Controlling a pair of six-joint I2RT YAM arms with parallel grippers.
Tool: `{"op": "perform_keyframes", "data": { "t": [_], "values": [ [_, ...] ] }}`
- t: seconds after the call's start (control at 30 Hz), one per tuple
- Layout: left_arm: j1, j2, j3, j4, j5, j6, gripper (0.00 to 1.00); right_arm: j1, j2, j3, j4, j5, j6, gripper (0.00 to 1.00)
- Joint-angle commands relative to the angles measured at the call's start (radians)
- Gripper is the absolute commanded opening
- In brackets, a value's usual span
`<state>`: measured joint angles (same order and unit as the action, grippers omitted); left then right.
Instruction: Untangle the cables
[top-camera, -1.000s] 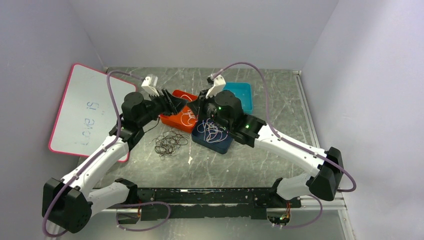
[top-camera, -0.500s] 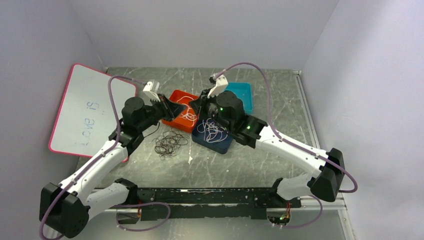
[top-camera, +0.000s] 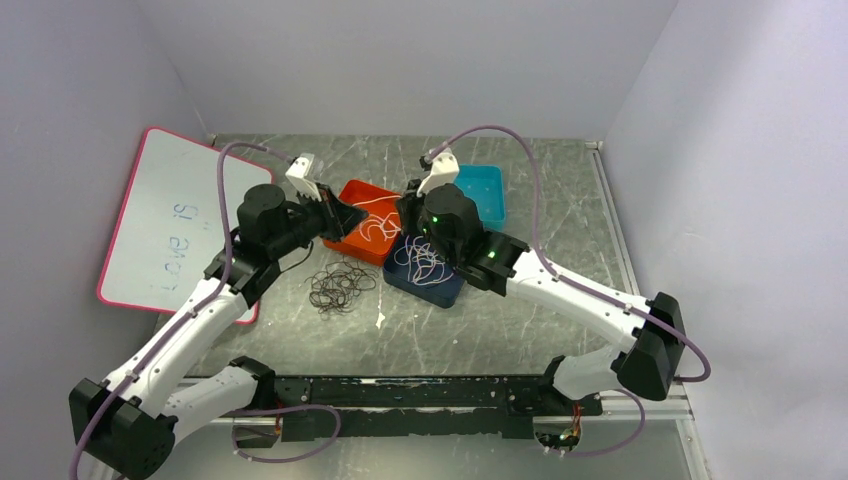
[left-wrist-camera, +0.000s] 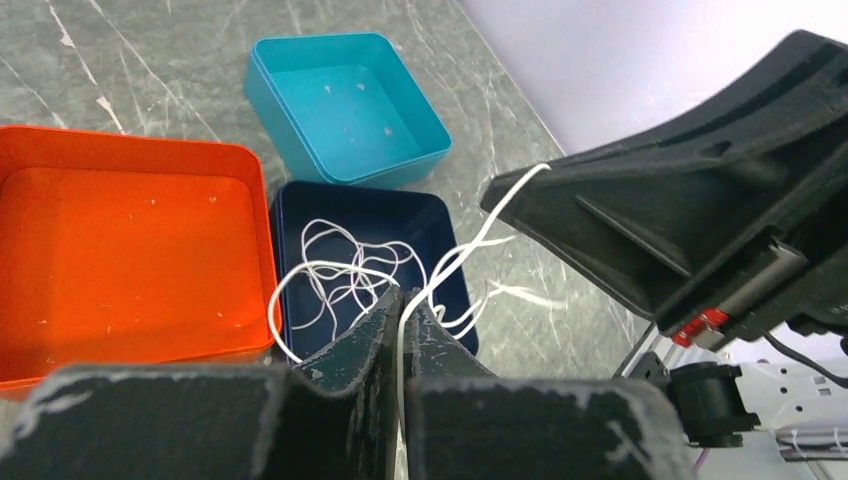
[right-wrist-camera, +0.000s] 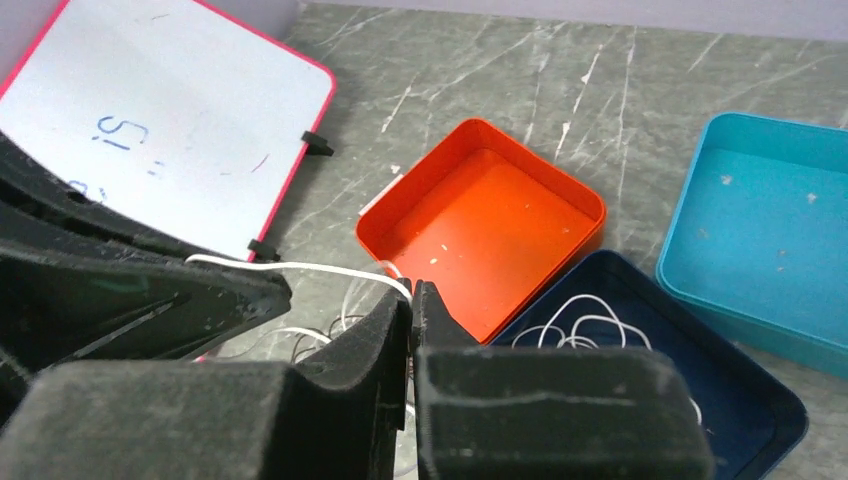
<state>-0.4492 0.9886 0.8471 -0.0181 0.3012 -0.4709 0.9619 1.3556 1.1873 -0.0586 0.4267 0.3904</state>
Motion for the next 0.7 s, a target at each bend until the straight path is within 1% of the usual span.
{"op": "perform_keyframes", "data": {
  "t": [0.0,0.17,0.3,0.43,0.57,0.67],
  "values": [
    [-0.005,-0.015,0.058,-0.092,0.040,0.064,0.07,-0.006,-0.006,-0.003,0.028,0.093,-0.054,0.09],
    [-0.006,0.008,0.070,-0.092,0.101,0.071,0.07,-0.009,-0.013,-0.047,0.157,-0.067,-0.060,0.25],
    [-0.007,0.015,0.086,-0.096,0.115,0.075,0.07,-0.010,0.003,-0.066,0.223,-0.109,-0.059,0.35],
    [-0.008,0.012,0.092,-0.096,0.125,0.073,0.07,-0.011,0.023,-0.089,0.285,-0.128,-0.051,0.43],
    [-0.008,0.010,0.091,-0.090,0.136,0.067,0.07,-0.017,0.045,-0.101,0.335,-0.154,-0.033,0.45],
    [-0.008,0.010,0.090,-0.083,0.155,0.060,0.07,-0.017,0.075,-0.092,0.342,-0.127,-0.031,0.46]
  ]
}}
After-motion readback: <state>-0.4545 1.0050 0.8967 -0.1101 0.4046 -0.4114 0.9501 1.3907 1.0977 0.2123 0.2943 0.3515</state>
